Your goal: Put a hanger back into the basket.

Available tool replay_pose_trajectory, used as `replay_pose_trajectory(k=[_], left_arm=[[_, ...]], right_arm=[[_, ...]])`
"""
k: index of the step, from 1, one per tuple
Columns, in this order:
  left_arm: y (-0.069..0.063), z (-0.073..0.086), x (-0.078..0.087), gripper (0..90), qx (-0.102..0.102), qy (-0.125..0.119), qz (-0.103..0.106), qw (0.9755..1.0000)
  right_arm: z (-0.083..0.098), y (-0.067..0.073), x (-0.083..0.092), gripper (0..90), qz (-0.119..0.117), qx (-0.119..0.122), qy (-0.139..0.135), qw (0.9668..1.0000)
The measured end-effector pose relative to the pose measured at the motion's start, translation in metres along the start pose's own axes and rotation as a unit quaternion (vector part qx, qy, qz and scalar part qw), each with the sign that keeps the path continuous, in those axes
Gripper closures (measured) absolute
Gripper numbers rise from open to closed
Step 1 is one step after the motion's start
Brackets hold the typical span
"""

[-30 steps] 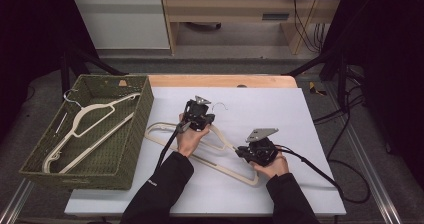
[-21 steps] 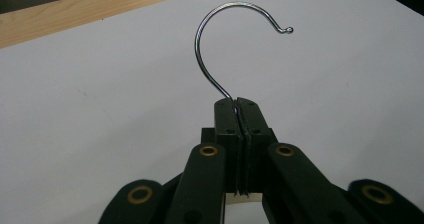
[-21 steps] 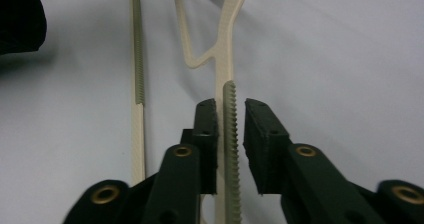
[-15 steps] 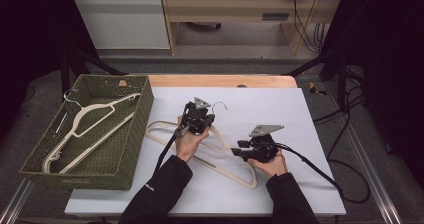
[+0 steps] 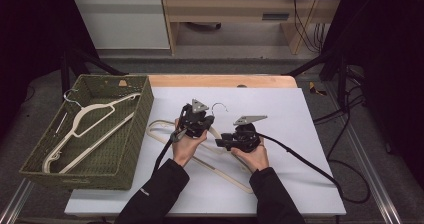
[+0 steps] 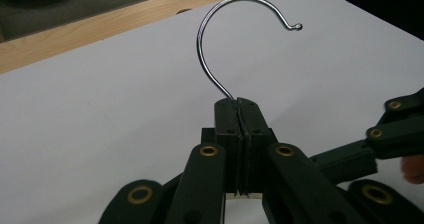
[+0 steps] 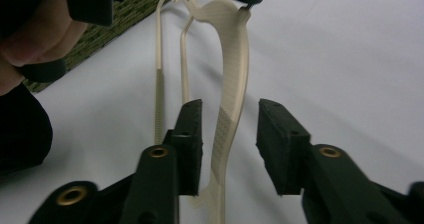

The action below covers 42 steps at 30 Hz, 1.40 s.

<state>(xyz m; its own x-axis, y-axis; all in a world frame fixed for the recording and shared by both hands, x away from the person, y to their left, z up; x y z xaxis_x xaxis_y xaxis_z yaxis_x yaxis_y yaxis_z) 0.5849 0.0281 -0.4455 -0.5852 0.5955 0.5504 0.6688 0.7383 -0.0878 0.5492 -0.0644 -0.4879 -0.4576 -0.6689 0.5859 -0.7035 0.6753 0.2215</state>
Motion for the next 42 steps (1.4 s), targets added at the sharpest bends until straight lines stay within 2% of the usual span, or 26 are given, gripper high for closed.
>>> replay_pose_trajectory(k=[2,5,7,9,10,11,13,14,16,19,22,23,25,30,35,36,37,38,40,41,42], left_arm=[[-0.001,0.000,0.004,88.4,-0.002,-0.004,0.003,1.0000],[-0.001,0.000,0.007,88.4,-0.001,-0.007,0.008,0.9999],[-0.002,0.000,0.010,88.2,-0.005,-0.010,0.012,0.9999],[-0.002,-0.001,0.017,87.6,-0.013,-0.006,0.024,0.9996],[-0.003,-0.002,0.022,84.5,-0.012,-0.011,0.038,0.9992],[-0.002,-0.003,0.026,80.9,-0.011,-0.015,0.042,0.9989],[0.000,-0.006,0.044,68.6,-0.023,-0.020,0.049,0.9983],[0.002,-0.007,0.050,61.4,-0.026,-0.024,0.051,0.9981],[0.006,-0.008,0.067,49.6,-0.037,-0.032,0.052,0.9974],[0.011,-0.008,0.091,34.6,-0.046,-0.036,0.081,0.9950],[0.012,-0.003,0.102,21.7,-0.065,-0.030,0.096,0.9928],[0.013,-0.001,0.104,19.4,-0.075,-0.026,0.093,0.9924],[0.012,0.003,0.105,16.1,-0.084,-0.021,0.096,0.9915],[0.001,0.012,0.099,18.0,-0.116,0.004,0.126,0.9852],[-0.015,0.023,0.084,24.0,-0.149,0.041,0.153,0.9760],[-0.017,0.025,0.082,26.9,-0.157,0.052,0.159,0.9734],[-0.019,0.027,0.080,29.7,-0.161,0.059,0.162,0.9719],[-0.018,0.029,0.079,34.4,-0.175,0.072,0.164,0.9681],[-0.023,0.032,0.076,42.3,-0.169,0.073,0.174,0.9674],[-0.022,0.033,0.077,47.3,-0.182,0.084,0.176,0.9639],[-0.024,0.034,0.077,53.7,-0.182,0.084,0.176,0.9636]], right_arm=[[0.000,0.002,-0.003,71.6,-0.013,-0.015,0.004,0.9998],[0.001,0.004,-0.004,79.9,-0.033,-0.021,0.009,0.9992],[0.001,0.005,-0.003,81.9,-0.038,-0.027,0.010,0.9989],[0.000,0.006,-0.001,83.4,-0.046,-0.040,0.012,0.9980],[0.000,0.008,0.000,84.3,-0.052,-0.044,0.012,0.9976],[-0.001,0.009,0.001,85.1,-0.059,-0.044,0.008,0.9972],[-0.004,0.013,0.005,87.1,-0.076,-0.050,0.003,0.9958],[-0.006,0.015,0.009,87.3,-0.079,-0.044,-0.007,0.9959],[-0.009,0.014,0.017,87.4,-0.065,-0.031,-0.011,0.9973],[-0.013,0.012,0.030,87.4,-0.061,-0.011,-0.017,0.9979],[-0.019,0.016,0.044,87.4,-0.072,0.007,-0.033,0.9969],[-0.021,0.017,0.049,87.4,-0.076,0.019,-0.038,0.9962],[-0.021,0.021,0.056,87.4,-0.079,0.028,-0.038,0.9957],[-0.013,0.029,0.070,87.4,-0.085,0.074,-0.023,0.9934],[-0.006,0.039,0.074,87.4,-0.099,0.094,-0.013,0.9906],[-0.005,0.040,0.074,87.4,-0.102,0.099,-0.012,0.9898],[-0.004,0.041,0.075,87.4,-0.103,0.100,-0.010,0.9896],[-0.002,0.042,0.074,87.4,-0.106,0.104,-0.008,0.9889],[0.000,0.044,0.074,87.4,-0.109,0.107,-0.001,0.9883],[0.001,0.045,0.074,87.4,-0.110,0.111,0.001,0.9877],[0.002,0.046,0.074,87.4,-0.111,0.111,0.004,0.9875]])
Point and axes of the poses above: each handheld gripper's, and its own axes: x roughly backward along the jaws, z roughly out of its underside, y roughly to its left, the point moved 8 cm from there along -x, roughly forward along the jaws, and after that the axes turned 5 degrees about z, right-handed, at the moved point
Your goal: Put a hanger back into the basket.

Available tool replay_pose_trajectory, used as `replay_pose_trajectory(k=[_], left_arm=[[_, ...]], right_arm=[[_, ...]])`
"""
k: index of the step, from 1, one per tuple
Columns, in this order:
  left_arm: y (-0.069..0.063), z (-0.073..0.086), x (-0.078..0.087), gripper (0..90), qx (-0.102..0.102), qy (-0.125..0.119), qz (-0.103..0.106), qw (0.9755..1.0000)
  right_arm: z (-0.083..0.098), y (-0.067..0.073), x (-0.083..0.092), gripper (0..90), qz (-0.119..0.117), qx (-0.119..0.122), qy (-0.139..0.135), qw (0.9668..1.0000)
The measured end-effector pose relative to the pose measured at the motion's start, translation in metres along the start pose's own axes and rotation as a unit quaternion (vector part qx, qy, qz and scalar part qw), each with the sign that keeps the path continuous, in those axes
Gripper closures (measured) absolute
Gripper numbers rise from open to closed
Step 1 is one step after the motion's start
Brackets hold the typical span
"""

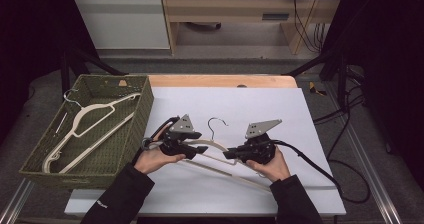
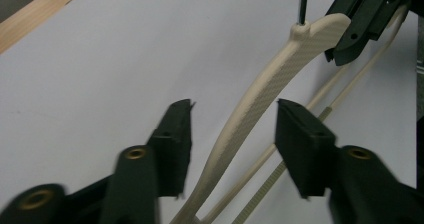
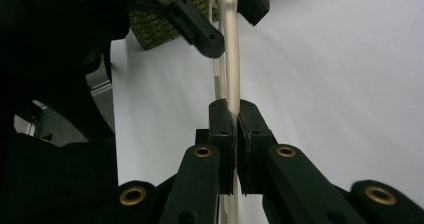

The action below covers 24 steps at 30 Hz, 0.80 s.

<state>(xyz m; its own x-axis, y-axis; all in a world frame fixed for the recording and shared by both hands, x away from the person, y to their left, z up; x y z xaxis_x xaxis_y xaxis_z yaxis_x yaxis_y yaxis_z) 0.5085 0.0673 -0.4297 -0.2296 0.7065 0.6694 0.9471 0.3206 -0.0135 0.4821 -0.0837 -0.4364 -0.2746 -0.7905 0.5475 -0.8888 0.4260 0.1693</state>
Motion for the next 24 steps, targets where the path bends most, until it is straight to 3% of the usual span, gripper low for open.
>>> replay_pose_trajectory(k=[2,7,10,13,16,18,21,24], left_arm=[[-0.002,0.002,0.000,64.2,-0.002,0.008,0.006,0.9999],[-0.008,0.007,0.004,70.1,-0.012,0.032,0.015,0.9993],[-0.016,0.008,0.003,77.0,0.006,0.020,0.033,0.9992],[-0.023,0.007,0.004,80.3,0.015,0.010,0.040,0.9991],[-0.031,0.006,0.000,84.4,0.024,-0.003,0.046,0.9987],[-0.035,0.005,-0.001,85.8,0.027,-0.009,0.033,0.9990],[-0.035,0.003,0.001,85.9,0.038,-0.022,0.027,0.9987],[-0.030,0.000,0.008,85.8,0.043,-0.027,0.006,0.9987]], right_arm=[[0.002,0.001,-0.001,87.3,-0.004,0.003,0.004,1.0000],[0.004,0.003,-0.001,86.2,-0.007,0.009,0.012,0.9999],[0.004,-0.002,0.000,79.8,0.038,0.019,0.006,0.9991],[0.005,-0.005,0.000,71.8,0.066,0.023,0.002,0.9976],[0.003,-0.010,0.001,61.9,0.102,0.030,-0.012,0.9942],[0.000,-0.013,0.005,57.2,0.121,0.034,-0.029,0.9916],[-0.004,-0.012,0.012,48.3,0.125,0.034,-0.049,0.9904],[-0.006,-0.013,0.026,39.7,0.148,0.038,-0.076,0.9854]])
Point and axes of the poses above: each handheld gripper's, and its own axes: x roughly backward along the jaws, z roughly out of its underside, y roughly to its left, the point moved 8 cm from there along -x, roughly forward along the jaws, and after that the axes turned 5 degrees about z, right-handed, at the moved point
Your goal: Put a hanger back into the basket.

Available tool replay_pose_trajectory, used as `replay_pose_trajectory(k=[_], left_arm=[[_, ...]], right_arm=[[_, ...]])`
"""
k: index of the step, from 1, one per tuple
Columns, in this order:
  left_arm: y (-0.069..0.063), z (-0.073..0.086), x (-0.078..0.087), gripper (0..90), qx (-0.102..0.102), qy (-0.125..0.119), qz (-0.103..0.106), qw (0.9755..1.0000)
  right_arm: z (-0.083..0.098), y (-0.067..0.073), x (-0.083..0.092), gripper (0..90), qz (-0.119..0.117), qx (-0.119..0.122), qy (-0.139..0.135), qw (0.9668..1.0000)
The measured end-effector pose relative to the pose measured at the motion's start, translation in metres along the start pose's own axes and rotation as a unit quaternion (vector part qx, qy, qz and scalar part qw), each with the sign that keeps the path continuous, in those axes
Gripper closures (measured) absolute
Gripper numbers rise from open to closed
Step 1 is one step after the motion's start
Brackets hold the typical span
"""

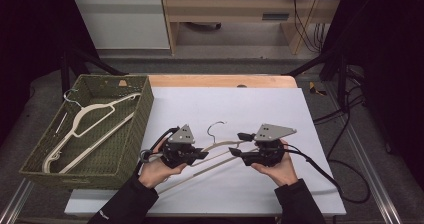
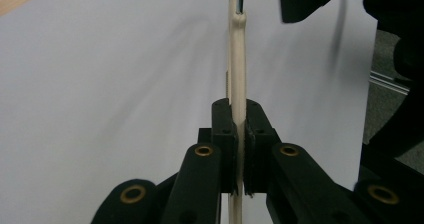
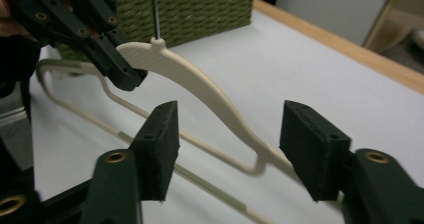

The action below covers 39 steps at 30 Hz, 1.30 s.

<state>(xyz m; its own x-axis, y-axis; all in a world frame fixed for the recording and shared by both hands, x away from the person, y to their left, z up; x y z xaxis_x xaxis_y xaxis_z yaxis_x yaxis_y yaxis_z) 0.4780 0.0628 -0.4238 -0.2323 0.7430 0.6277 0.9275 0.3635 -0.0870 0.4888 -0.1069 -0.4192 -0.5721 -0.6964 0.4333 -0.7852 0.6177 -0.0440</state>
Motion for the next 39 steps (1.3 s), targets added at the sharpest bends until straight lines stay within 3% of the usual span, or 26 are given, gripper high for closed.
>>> replay_pose_trajectory(k=[6,10,14,19,30,39], left_arm=[[0.009,-0.017,0.024,85.8,0.022,-0.040,-0.043,0.9981],[0.014,-0.032,0.049,85.8,0.021,-0.067,-0.061,0.9957],[0.018,-0.046,0.076,85.7,0.020,-0.098,-0.070,0.9925],[0.030,-0.054,0.104,85.7,0.026,-0.110,-0.088,0.9896],[0.065,-0.052,0.152,85.7,0.039,-0.114,-0.113,0.9862],[0.099,-0.031,0.199,85.7,0.060,-0.122,-0.151,0.9792]], right_arm=[[0.007,-0.024,0.026,24.9,0.051,-0.048,-0.022,0.9973],[0.017,-0.039,0.038,18.2,0.082,-0.076,-0.028,0.9934],[0.029,-0.049,0.046,14.6,0.103,-0.094,-0.026,0.9899],[0.038,-0.056,0.049,10.4,0.117,-0.101,-0.023,0.9877],[0.045,-0.068,0.056,4.0,0.148,-0.118,-0.028,0.9814],[0.051,-0.075,0.062,3.5,0.160,-0.132,-0.026,0.9779]])
Point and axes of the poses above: each handheld gripper's, and its own axes: x roughly backward along the jaws, z roughly out of its underside, y roughly to its left, the point moved 8 cm from there along -x, roughly forward along the jaws, and after that the axes turned 5 degrees about z, right-handed, at the moved point
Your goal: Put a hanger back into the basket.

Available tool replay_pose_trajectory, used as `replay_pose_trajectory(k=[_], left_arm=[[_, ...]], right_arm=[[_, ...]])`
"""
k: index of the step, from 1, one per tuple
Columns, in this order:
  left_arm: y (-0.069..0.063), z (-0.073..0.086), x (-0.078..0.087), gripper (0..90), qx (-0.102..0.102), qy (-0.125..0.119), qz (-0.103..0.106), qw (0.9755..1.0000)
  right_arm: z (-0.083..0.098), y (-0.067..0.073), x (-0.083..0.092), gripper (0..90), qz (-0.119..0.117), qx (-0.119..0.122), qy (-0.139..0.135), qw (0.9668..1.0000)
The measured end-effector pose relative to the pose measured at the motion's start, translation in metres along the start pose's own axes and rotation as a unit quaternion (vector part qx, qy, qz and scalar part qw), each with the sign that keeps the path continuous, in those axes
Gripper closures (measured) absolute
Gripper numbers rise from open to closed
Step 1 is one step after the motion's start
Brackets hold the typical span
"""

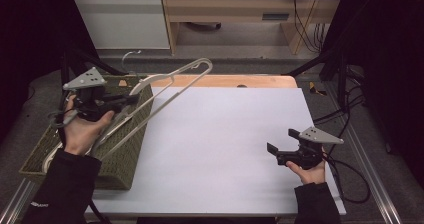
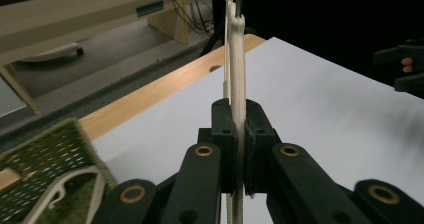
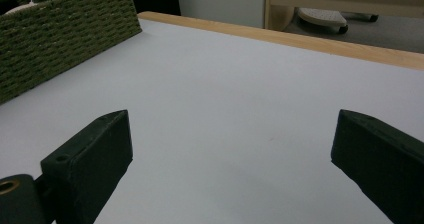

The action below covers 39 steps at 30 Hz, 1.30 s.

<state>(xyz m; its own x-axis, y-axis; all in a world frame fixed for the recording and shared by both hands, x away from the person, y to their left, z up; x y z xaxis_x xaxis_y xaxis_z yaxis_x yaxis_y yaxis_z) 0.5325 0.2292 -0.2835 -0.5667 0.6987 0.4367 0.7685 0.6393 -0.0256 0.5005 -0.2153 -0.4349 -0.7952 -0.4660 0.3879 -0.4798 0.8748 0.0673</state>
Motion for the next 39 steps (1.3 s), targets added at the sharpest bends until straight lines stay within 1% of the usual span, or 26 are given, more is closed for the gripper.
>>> replay_pose_trajectory(k=[1,2,4,7,9,12,15,17,19,20,22,23,25,30,32,34,35,39], left_arm=[[0.007,0.001,0.006,85.7,0.001,-0.001,-0.004,1.0000],[0.012,0.002,0.010,85.7,0.004,-0.002,-0.006,1.0000],[0.020,0.005,0.018,85.7,0.004,-0.001,-0.012,0.9999],[0.030,0.009,0.028,85.7,0.004,-0.002,-0.021,0.9998],[0.037,0.012,0.035,85.7,0.005,-0.001,-0.027,0.9996],[0.047,0.018,0.041,85.7,0.009,0.003,-0.033,0.9994],[0.060,0.026,0.047,85.7,0.012,0.011,-0.043,0.9989],[0.071,0.033,0.050,85.7,0.016,0.017,-0.050,0.9985],[0.079,0.039,0.052,85.7,0.017,0.024,-0.056,0.9980],[0.084,0.043,0.054,85.7,0.023,0.024,-0.060,0.9976],[0.092,0.049,0.058,85.7,0.026,0.027,-0.065,0.9972],[0.095,0.051,0.060,85.7,0.025,0.029,-0.067,0.9970],[0.102,0.057,0.064,85.7,0.033,0.025,-0.071,0.9966],[0.117,0.067,0.073,85.7,0.042,0.027,-0.082,0.9954],[0.123,0.072,0.076,85.7,0.049,0.026,-0.085,0.9948],[0.128,0.078,0.078,85.7,0.054,0.027,-0.086,0.9944],[0.130,0.081,0.079,85.7,0.059,0.027,-0.088,0.9940],[0.136,0.094,0.081,85.7,0.069,0.039,-0.090,0.9928]], right_arm=[[0.000,0.000,0.000,3.5,0.000,-0.002,0.000,1.0000],[0.000,-0.001,0.000,3.5,0.000,-0.003,0.000,1.0000],[0.000,-0.001,0.000,3.5,0.000,-0.003,0.000,1.0000],[0.002,-0.002,0.000,3.3,0.000,0.001,0.003,1.0000],[0.001,-0.002,0.000,3.3,0.003,-0.002,0.003,1.0000],[0.001,-0.003,0.000,3.3,0.004,-0.002,0.001,1.0000],[0.001,-0.003,0.000,3.3,0.004,-0.004,0.003,1.0000],[0.002,-0.003,-0.001,3.3,0.002,-0.002,0.004,1.0000],[0.003,-0.003,-0.001,3.3,0.002,0.000,0.007,1.0000],[0.003,-0.003,-0.002,3.2,0.003,0.000,0.007,1.0000],[0.003,-0.003,-0.002,3.3,0.003,-0.001,0.007,1.0000],[0.003,-0.003,-0.002,3.3,0.003,-0.001,0.007,1.0000],[0.003,-0.003,-0.002,3.3,0.003,-0.001,0.007,1.0000],[0.003,-0.003,-0.002,3.4,0.002,-0.001,0.007,1.0000],[0.003,-0.002,-0.002,3.4,0.000,-0.002,0.007,1.0000],[0.004,-0.003,-0.003,3.5,0.000,0.002,0.009,1.0000],[0.004,-0.002,-0.003,3.6,0.001,-0.002,0.009,1.0000],[0.004,-0.003,-0.003,3.6,0.000,-0.001,0.009,1.0000]])
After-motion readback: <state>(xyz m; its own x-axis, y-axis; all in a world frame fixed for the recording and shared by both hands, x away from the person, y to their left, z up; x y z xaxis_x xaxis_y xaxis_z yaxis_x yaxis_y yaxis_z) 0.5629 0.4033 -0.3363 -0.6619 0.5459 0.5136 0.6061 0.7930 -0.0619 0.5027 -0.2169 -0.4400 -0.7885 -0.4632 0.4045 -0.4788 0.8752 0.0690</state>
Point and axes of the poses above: each handheld gripper's, and its own axes: x roughly backward along the jaws, z roughly out of its underside, y roughly to its left, the point moved 8 cm from there along -x, roughly forward along the jaws, and after that the axes turned 5 degrees about z, right-handed, at the moved point
